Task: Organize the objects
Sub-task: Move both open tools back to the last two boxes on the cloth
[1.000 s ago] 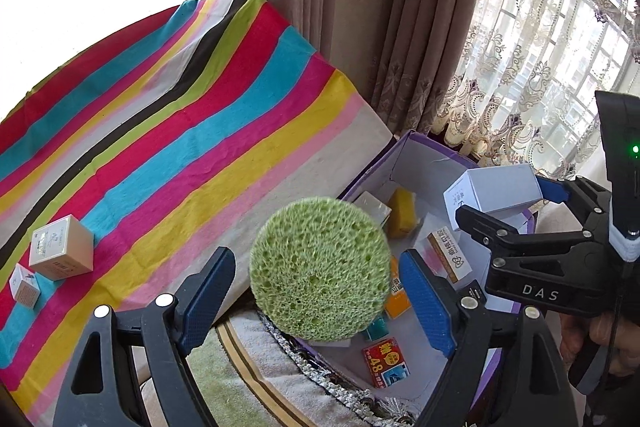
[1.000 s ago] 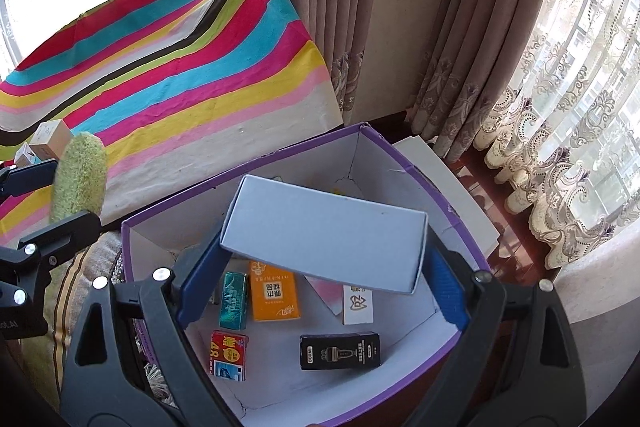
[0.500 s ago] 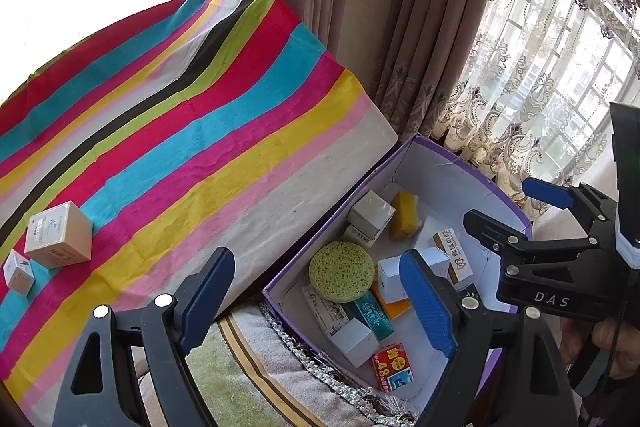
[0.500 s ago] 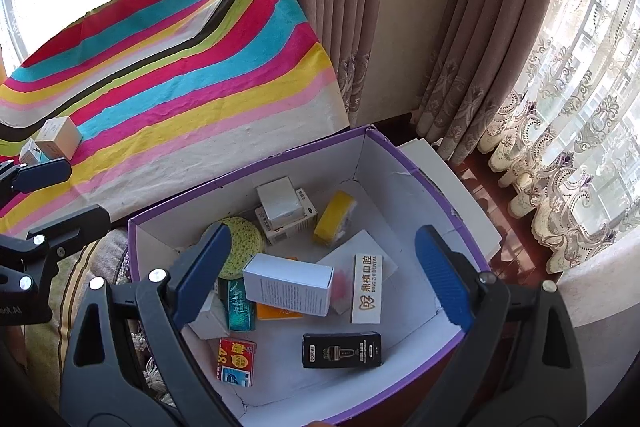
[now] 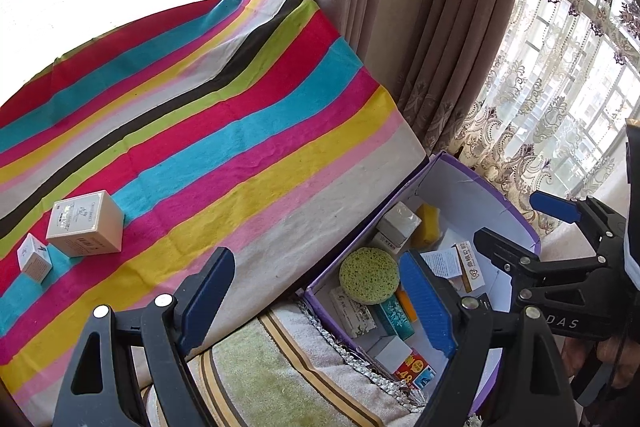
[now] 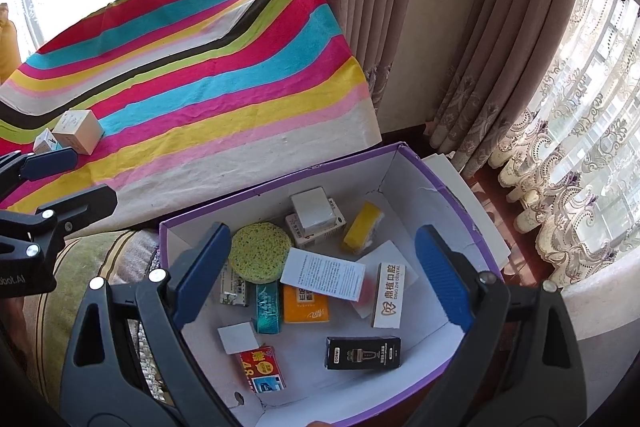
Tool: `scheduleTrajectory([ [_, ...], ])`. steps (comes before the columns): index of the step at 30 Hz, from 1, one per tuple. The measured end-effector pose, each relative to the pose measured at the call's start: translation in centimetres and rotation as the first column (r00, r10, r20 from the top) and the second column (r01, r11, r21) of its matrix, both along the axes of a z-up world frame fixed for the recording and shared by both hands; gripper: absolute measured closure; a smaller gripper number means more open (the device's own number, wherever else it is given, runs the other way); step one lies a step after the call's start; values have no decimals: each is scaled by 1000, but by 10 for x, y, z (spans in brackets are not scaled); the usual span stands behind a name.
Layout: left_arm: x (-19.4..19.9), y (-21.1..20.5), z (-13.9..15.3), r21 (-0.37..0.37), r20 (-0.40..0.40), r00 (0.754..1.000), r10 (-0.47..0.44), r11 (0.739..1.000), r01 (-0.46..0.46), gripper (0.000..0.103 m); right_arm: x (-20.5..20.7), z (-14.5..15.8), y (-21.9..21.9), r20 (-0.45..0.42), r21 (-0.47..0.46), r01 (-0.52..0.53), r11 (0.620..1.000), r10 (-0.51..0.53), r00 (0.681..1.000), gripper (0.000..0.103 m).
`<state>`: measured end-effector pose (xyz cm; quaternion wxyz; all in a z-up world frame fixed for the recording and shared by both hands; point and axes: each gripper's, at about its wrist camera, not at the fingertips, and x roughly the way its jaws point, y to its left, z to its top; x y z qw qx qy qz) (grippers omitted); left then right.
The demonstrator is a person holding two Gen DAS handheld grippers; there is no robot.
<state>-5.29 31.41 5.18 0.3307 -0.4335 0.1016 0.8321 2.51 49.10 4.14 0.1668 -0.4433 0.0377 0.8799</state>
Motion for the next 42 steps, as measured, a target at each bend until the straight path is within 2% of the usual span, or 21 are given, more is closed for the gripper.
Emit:
scheduleTrajectory([
  [12, -25, -49, 14, 6, -26, 996, 91, 996, -91, 18, -25, 17, -52, -26, -1, -113, 994, 113, 993, 8],
  [22, -49, -102, 21, -10, -52, 983, 176, 984, -176, 17, -54, 35, -108, -58, 4, -236, 972, 236, 970, 8],
  [31, -75, -157, 17, -6, -44, 959, 280, 960, -280, 17, -87, 37, -158, -53, -5, -337, 942, 336, 940, 8],
  [42, -106, -213, 14, 4, -23, 916, 400, 917, -400, 17, -128, 28, -206, -40, -60, -401, 914, 399, 916, 8],
])
